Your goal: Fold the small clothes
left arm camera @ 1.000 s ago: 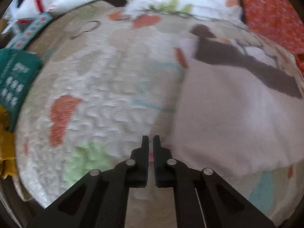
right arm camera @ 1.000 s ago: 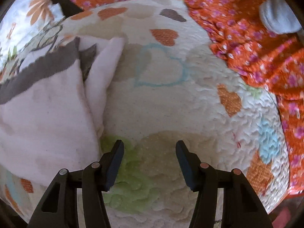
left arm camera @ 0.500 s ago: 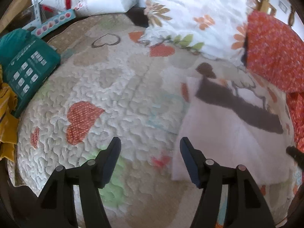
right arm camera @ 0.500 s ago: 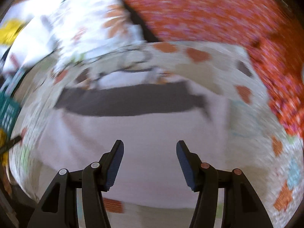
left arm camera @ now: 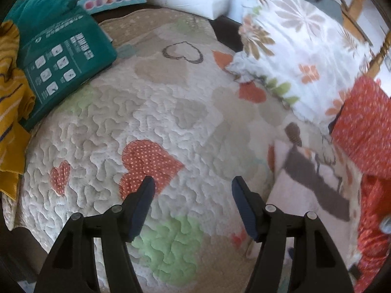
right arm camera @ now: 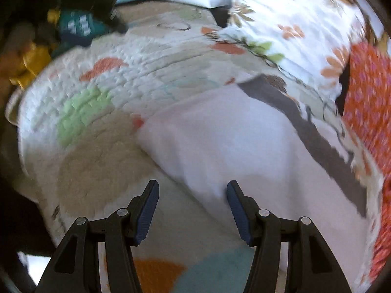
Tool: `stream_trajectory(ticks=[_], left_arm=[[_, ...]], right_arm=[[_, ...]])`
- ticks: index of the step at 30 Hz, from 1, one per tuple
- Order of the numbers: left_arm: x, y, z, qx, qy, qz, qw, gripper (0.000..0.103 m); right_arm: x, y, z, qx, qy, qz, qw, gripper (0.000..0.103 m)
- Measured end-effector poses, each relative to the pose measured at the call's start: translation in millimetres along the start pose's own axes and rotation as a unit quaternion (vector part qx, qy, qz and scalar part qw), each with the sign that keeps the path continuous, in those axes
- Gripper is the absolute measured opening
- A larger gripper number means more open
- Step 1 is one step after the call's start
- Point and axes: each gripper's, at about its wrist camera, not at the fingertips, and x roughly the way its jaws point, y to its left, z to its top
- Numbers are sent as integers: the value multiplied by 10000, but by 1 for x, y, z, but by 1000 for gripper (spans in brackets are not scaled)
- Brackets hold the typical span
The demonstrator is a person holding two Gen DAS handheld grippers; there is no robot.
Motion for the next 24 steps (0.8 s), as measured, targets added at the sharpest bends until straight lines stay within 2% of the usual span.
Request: stream_trajectory(ticks=[2, 4, 5, 6, 9, 12, 14, 16, 19, 22, 24], left_arm=[[-1, 6, 3, -123, -15, -46, 9999, 65], [-3, 11, 6, -248, -71, -34, 9997, 66], [-4, 14, 7, -309, -92, -21, 9995, 66], [-4, 16, 8, -373, -105, -7, 9993, 67], [-3, 20, 9, -499, -141, 10, 9987, 67], [-3, 13, 7, -488, -178, -19, 9986, 67], [-3, 1, 4, -381, -189, -51, 9991, 67], [0, -18, -3, -221, -147, -135, 9996, 67], [6, -53, -17, 96, -42, -283, 9995, 67], [13, -97, -37, 481, 118, -543, 9973, 67], [18, -127, -52, 758, 267, -774, 9938, 67]], right_arm=[[9, 13, 9, -210, -67, -329, 9992, 61], [18, 17, 20, -233, -125, -518, 9983, 56], [24, 18, 29, -189, -126, -521, 9984, 43], [28, 18, 35, -135, -102, -469, 9988, 28], [36, 13, 46, 222, 11, -230, 9995, 13], [26, -13, 45, 887, -33, 182, 9959, 10], [7, -49, 40, 1479, -205, 306, 9883, 9], [-15, -88, 31, 2032, -375, 357, 9778, 9], [-54, -160, 1, 2921, -642, 286, 9538, 9], [-95, -231, -53, 3724, -764, -65, 9249, 8], [-117, -268, -100, 4174, -668, -418, 9053, 8]])
